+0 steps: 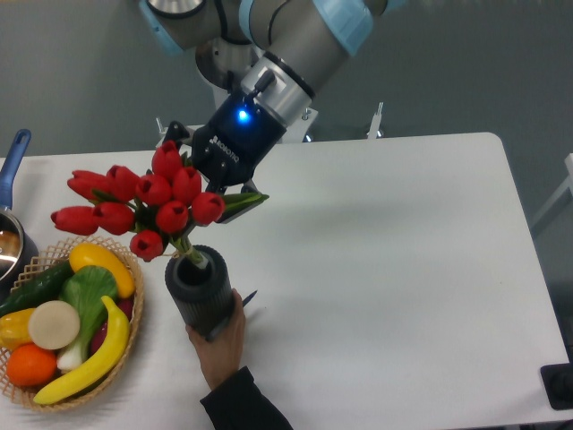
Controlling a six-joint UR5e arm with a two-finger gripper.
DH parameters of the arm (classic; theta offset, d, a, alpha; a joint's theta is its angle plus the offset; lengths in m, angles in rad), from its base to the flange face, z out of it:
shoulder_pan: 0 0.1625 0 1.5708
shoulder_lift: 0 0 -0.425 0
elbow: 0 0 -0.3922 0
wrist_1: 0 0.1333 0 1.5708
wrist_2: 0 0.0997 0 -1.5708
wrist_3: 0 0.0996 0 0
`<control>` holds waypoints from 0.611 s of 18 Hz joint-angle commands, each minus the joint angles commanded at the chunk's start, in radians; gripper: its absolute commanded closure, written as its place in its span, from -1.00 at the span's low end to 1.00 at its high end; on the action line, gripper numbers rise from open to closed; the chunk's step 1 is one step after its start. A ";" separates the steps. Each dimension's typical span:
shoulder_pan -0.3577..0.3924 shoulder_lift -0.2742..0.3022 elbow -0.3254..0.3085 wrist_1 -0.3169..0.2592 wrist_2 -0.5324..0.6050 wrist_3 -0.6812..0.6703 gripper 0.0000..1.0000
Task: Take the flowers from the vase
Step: 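Lift the tulips up out of the black vase, then carry the held tulips away from the vase, past the table edge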
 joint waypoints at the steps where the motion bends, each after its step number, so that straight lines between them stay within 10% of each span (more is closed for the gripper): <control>1: 0.006 0.002 0.014 0.000 0.002 -0.006 -0.01; 11: 0.291 0.035 0.042 -0.003 0.011 0.050 -0.01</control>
